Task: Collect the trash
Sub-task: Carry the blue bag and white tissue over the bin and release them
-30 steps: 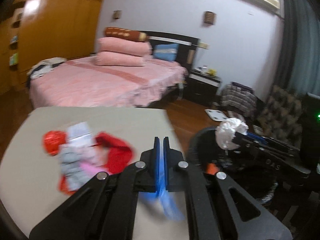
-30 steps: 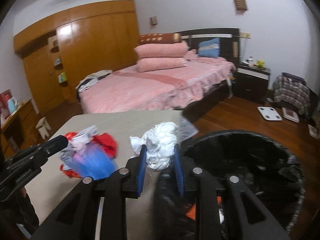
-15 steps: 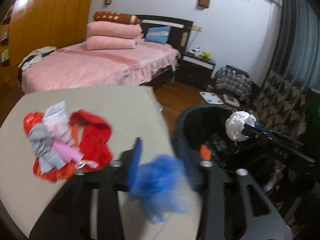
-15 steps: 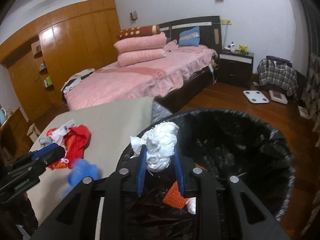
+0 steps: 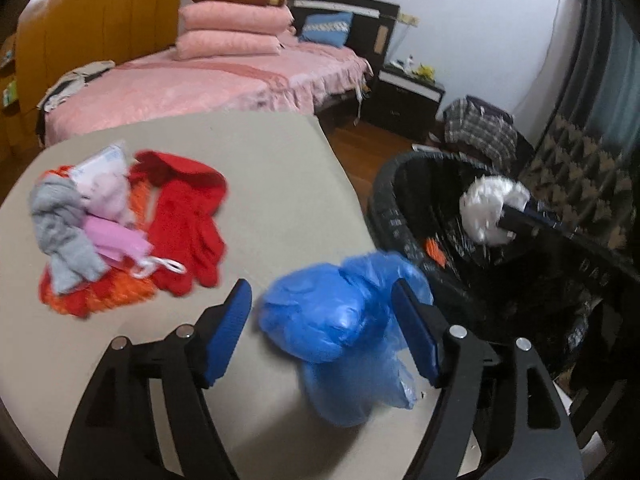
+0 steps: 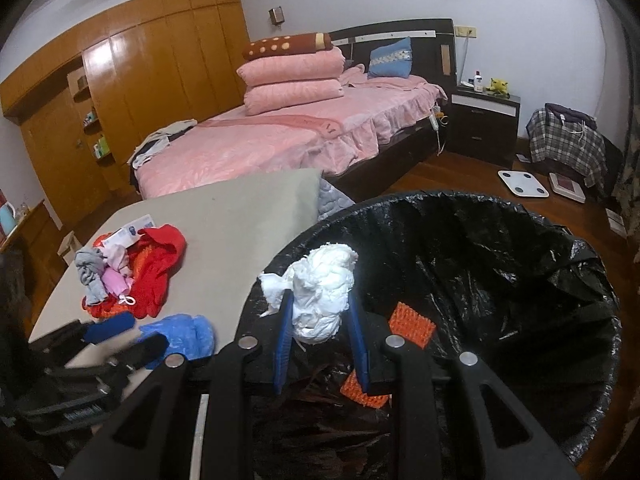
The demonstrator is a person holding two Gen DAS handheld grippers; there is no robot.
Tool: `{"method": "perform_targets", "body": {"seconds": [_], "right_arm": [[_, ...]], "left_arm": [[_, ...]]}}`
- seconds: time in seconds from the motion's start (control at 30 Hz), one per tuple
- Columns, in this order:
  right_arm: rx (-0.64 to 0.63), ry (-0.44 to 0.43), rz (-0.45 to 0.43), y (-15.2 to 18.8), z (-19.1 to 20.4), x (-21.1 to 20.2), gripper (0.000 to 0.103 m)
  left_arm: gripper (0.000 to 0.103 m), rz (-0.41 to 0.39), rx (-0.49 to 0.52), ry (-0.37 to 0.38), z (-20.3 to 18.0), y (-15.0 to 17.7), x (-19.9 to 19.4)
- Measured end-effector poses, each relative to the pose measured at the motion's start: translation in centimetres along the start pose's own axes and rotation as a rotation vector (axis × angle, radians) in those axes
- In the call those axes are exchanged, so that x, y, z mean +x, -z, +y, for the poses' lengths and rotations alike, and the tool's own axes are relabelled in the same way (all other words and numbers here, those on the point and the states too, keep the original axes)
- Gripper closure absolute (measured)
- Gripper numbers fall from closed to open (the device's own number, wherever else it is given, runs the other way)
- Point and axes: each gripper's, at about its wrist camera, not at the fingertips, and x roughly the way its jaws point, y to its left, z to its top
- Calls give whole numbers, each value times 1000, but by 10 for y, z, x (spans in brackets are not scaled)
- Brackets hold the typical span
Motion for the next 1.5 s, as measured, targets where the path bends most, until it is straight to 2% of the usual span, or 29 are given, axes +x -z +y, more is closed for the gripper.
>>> {"method": "perform_targets", "body": {"seconds": [0.13, 0.27, 0.4, 0.53, 0.83, 0.97, 1.07, 1.1, 1.2, 1.3, 1.4, 1.5], "right_arm": [[-5, 6, 3, 2, -1, -1, 77], [-5, 8, -1, 2, -3, -4, 77], [0, 12, -25, -2, -5, -12, 77], [12, 31, -53, -9, -15, -22, 77], [81, 137, -104, -20, -64, -48, 77], [103, 201, -111, -23, -86, -57, 55], [117, 241, -125, -22, -97, -64, 39], [121, 247, -128, -21, -99, -66, 31], [120, 258, -142, -19, -97, -68, 19], [118, 234, -146, -20, -89, -64, 8], [95, 192, -148, -21, -68, -59, 6], [61, 129, -131, -23, -39, -46, 6]], "left_arm": [[40, 63, 17, -1, -6, 8, 21], [56, 47, 5, 19, -2, 6, 20], [58, -8, -4, 34, -6, -3, 4], [58, -88, 29, 65, -24, -29, -12], [55, -110, 109, 169, -87, -65, 1], [31, -83, 131, 223, -112, -72, 16], [20, -89, 134, 223, -114, -70, 16], [19, -93, 129, 219, -112, -68, 15], [17, -99, 108, 192, -100, -66, 9], [13, -125, 85, 122, -77, -62, -4], [13, -140, 56, 72, -50, -59, -17], [13, -164, 37, -10, -18, -52, -33]]}}
